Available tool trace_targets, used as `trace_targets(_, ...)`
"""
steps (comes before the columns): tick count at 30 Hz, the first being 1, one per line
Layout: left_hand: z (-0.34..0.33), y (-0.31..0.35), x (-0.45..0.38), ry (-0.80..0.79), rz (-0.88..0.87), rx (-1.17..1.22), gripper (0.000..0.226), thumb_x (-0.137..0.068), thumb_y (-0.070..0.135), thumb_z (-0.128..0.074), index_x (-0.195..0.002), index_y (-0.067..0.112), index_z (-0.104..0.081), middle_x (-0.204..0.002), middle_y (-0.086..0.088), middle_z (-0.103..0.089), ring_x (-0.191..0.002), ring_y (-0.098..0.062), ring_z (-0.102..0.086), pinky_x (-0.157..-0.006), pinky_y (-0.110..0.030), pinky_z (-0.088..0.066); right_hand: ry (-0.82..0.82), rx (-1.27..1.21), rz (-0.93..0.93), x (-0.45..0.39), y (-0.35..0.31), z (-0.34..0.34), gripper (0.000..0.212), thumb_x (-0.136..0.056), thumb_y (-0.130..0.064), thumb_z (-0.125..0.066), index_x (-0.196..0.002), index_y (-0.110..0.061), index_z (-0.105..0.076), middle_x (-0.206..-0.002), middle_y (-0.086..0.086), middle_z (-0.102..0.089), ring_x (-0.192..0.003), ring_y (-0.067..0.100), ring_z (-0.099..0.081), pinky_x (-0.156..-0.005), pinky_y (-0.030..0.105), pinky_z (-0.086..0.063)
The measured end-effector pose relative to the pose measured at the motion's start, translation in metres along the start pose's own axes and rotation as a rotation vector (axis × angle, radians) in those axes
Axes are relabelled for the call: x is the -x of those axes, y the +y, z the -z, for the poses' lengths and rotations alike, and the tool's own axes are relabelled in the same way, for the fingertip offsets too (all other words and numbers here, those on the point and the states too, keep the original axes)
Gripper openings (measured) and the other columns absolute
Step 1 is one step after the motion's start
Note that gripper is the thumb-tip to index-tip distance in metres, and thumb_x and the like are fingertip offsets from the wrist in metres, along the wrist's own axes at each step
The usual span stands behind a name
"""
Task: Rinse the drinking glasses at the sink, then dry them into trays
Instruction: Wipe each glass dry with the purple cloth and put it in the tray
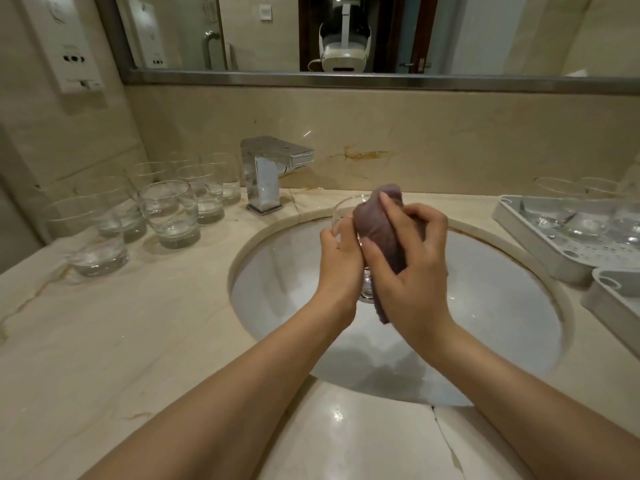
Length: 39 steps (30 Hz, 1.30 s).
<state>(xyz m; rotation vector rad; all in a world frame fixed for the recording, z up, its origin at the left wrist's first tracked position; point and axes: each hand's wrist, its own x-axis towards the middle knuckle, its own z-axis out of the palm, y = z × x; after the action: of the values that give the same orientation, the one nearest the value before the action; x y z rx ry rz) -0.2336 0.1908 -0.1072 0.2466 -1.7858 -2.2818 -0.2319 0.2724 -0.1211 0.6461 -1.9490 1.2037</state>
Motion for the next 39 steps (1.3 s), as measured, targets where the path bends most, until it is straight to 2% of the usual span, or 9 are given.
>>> trace_targets(5,-0.014,-0.002,0.012,-0.088,-0.022,-0.011,0.058,-0.086,0.063,-0.040,-0.123,0.019,-0.040,-0.106,-0.011,-0.065,-0.106,-0.032,-0.063,-0.086,-0.044,-0.052,0.174,-0.298,-0.330,-0.018,0.007,0.015,0.039,-0.084,-0.038,-0.055,-0.120,-0.021,-0.059,-0.114,0.004,-0.046,-0.094,-0.015,-0.047,-0.088,0.005,-0.038)
trace_targets(11,-0.009,0.002,0.015,-0.202,-0.067,-0.062,0.044,-0.095,0.048,-0.041,-0.126,0.016,-0.041,-0.101,-0.009,-0.062,-0.076,-0.012,-0.064,-0.060,-0.021,-0.051,0.107,-0.907,-0.965,-0.032,0.007,0.024,0.014,-0.092,-0.024,-0.054,-0.097,-0.013,-0.062,-0.090,0.009,-0.065,-0.074,0.020,-0.065,-0.068,0.034,-0.055)
trace_targets(15,-0.009,0.008,0.015,-0.237,-0.085,-0.230,0.094,-0.067,0.082,-0.052,-0.137,0.023,-0.028,-0.119,-0.003,-0.053,-0.087,0.001,-0.055,-0.062,-0.006,-0.042,0.013,-0.947,-1.148,-0.032,0.016,0.025,0.026,-0.088,-0.033,-0.060,-0.097,-0.010,-0.065,-0.108,0.017,-0.066,-0.092,0.031,-0.066,-0.083,0.052,-0.055)
trace_targets(20,-0.004,0.005,0.010,-0.116,-0.114,-0.241,0.063,-0.083,0.051,-0.063,-0.126,0.028,-0.023,-0.116,-0.009,-0.048,-0.095,-0.016,-0.055,-0.078,-0.022,-0.047,0.080,-0.815,-1.053,-0.031,0.010,0.024,0.032,-0.093,-0.036,-0.056,-0.115,-0.014,-0.065,-0.112,0.008,-0.069,-0.106,0.020,-0.065,-0.095,0.041,-0.051)
trace_targets(24,-0.003,0.001,0.005,-0.048,-0.016,-0.148,0.055,-0.093,0.057,-0.043,-0.131,0.019,-0.033,-0.121,-0.009,-0.058,-0.108,-0.024,-0.060,-0.097,-0.041,-0.048,0.006,-0.452,-0.628,-0.021,-0.003,0.020,0.043,-0.094,-0.030,-0.052,-0.135,-0.020,-0.052,-0.118,0.000,-0.053,-0.104,0.001,-0.054,-0.092,0.018,-0.044)
trace_targets(26,0.000,0.001,0.003,-0.016,0.036,-0.041,0.058,-0.093,0.063,-0.036,-0.131,0.018,-0.038,-0.117,-0.012,-0.063,-0.104,-0.025,-0.064,-0.088,-0.041,-0.052,-0.039,-0.235,-0.342,-0.009,-0.008,0.012,0.057,-0.093,-0.025,-0.053,-0.147,-0.018,-0.037,-0.124,-0.001,-0.036,-0.107,-0.009,-0.043,-0.096,0.006,-0.035)
trace_targets(29,0.002,0.002,0.005,-0.060,0.020,0.011,0.090,-0.069,0.082,-0.046,-0.133,0.019,-0.043,-0.113,-0.014,-0.068,-0.094,-0.024,-0.070,-0.071,-0.037,-0.057,-0.034,-0.094,-0.083,0.001,-0.003,0.002,0.067,-0.087,-0.033,-0.049,-0.148,-0.012,-0.032,-0.126,-0.002,-0.029,-0.117,0.002,-0.039,-0.104,0.023,-0.039)
trace_targets(33,-0.001,0.003,0.009,-0.178,0.036,-0.007,0.109,-0.054,0.072,-0.075,-0.137,0.010,-0.040,-0.121,-0.021,-0.061,-0.090,-0.025,-0.066,-0.079,-0.039,-0.050,0.044,-0.325,-0.313,-0.018,0.003,0.016,0.059,-0.084,-0.029,-0.049,-0.142,-0.017,-0.043,-0.119,-0.001,-0.039,-0.102,-0.012,-0.046,-0.092,0.007,-0.038)
trace_targets(39,0.000,0.002,0.008,-0.351,0.025,0.053,0.077,-0.068,0.016,-0.077,-0.132,0.019,-0.034,-0.106,-0.008,-0.060,-0.076,-0.016,-0.067,-0.070,-0.028,-0.054,0.070,-0.744,-0.710,-0.042,0.012,0.031,0.009,-0.092,-0.016,-0.051,-0.096,-0.018,-0.059,-0.090,0.005,-0.064,-0.083,0.020,-0.061,-0.080,0.040,-0.050)
